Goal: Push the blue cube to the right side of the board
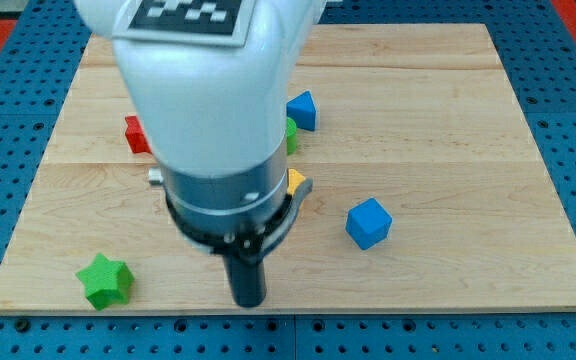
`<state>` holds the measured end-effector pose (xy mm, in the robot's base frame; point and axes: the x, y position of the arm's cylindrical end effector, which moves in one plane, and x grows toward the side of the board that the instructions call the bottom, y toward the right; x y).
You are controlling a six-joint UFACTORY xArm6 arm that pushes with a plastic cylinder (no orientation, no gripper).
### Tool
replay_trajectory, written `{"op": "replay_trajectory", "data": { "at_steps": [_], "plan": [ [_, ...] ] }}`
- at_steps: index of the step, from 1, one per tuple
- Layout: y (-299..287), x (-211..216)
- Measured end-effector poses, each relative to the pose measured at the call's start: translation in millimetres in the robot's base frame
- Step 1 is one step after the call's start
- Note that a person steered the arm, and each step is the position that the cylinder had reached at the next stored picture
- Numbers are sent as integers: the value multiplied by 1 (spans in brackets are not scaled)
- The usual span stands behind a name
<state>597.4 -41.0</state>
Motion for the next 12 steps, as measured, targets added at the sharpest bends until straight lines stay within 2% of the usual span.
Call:
{"op": "replay_trajectory", "data": {
  "at_steps": [3,6,7,9,10,12],
  "plan": [
    [-3,-38],
    [-20,-99],
    [-10,-163],
    [52,-257],
    [66,-271],
    [102,-272]
  ]
}}
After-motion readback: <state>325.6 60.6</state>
